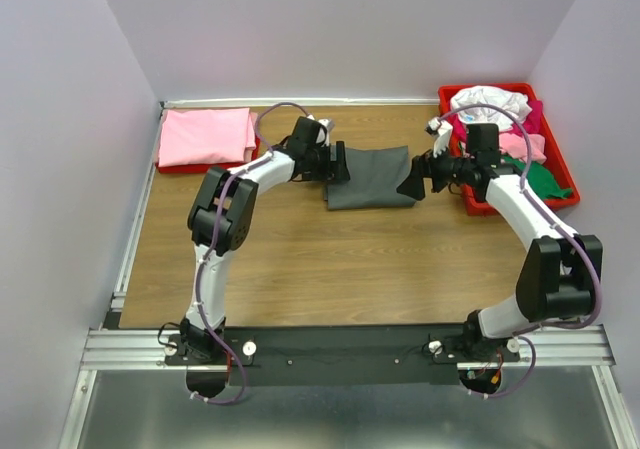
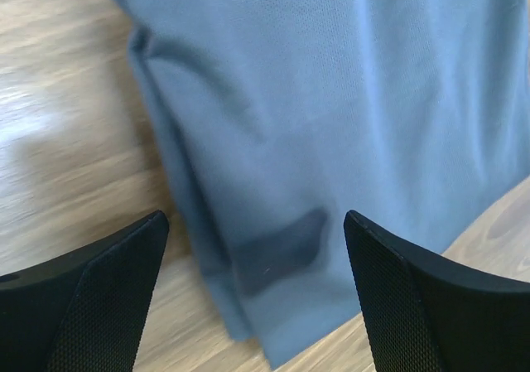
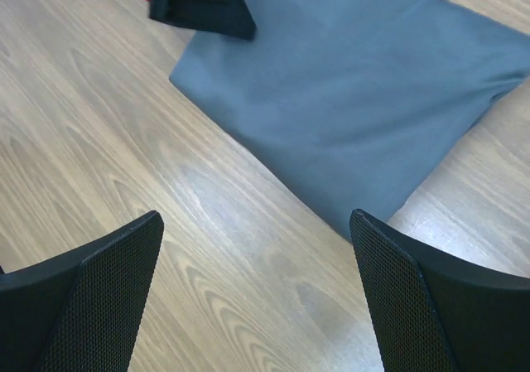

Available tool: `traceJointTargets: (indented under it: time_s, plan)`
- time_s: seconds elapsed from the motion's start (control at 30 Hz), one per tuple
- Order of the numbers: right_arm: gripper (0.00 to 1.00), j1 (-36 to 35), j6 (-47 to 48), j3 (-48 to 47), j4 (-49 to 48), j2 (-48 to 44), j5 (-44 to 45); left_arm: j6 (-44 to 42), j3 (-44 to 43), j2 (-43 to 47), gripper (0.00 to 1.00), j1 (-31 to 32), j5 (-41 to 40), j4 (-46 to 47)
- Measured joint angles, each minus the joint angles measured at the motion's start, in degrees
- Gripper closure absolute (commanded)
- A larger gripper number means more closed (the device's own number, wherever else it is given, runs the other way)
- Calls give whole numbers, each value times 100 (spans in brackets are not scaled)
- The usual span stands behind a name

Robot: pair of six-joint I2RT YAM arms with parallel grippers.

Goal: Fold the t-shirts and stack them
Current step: Neatly place the folded tshirt to the corner

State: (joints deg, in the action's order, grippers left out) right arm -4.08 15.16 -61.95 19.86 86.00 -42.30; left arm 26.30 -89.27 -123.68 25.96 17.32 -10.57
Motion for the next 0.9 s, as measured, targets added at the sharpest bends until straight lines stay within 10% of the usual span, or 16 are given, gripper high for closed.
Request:
traceJointTargets:
  time_s: [0.27,0.63,0.9]
  plan:
    - [0,400,46,15,-11,-118,-282,400,-479,-289,15,345,-98,-369]
    - [0,796,59,33,-9,-142,-608,807,-566,-577,100,485,190,-404]
    - [0,986,59,79,-7,-168,-802,852,-227,-496,100,514,551,181]
